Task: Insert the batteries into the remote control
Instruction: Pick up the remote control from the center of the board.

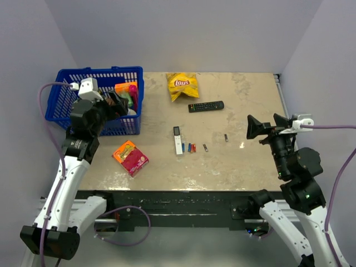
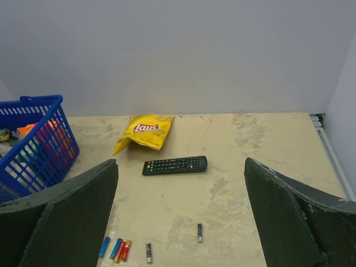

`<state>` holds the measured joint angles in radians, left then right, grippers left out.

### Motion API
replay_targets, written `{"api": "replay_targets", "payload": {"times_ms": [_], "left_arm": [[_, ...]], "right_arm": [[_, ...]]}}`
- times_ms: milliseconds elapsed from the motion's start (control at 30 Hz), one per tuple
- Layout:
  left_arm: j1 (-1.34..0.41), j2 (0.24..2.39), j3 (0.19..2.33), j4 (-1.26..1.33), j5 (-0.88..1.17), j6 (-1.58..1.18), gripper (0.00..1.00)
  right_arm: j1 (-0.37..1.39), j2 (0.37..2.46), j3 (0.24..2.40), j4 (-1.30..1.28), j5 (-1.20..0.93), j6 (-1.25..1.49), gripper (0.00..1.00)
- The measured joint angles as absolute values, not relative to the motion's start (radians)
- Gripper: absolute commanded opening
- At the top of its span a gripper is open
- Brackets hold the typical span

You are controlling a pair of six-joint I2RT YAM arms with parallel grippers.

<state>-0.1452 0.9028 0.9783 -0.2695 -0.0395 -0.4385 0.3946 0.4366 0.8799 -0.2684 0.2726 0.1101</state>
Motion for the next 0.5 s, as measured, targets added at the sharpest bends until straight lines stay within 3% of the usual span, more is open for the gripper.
{"api": "replay_targets", "payload": {"times_ms": [133, 500], "left_arm": [[-0.179, 0.929, 0.997, -0.273, -0.041, -0.47, 1.0], [-0.496, 1.193, 1.205, -0.425, -0.17, -0.595, 1.0]], "right_arm": [[0.395, 0.432, 0.874, -0.261, 0.285, 0.111, 0.98], [0.395, 0.48, 0.863, -0.26, 0.297, 0.131, 0.98]]}}
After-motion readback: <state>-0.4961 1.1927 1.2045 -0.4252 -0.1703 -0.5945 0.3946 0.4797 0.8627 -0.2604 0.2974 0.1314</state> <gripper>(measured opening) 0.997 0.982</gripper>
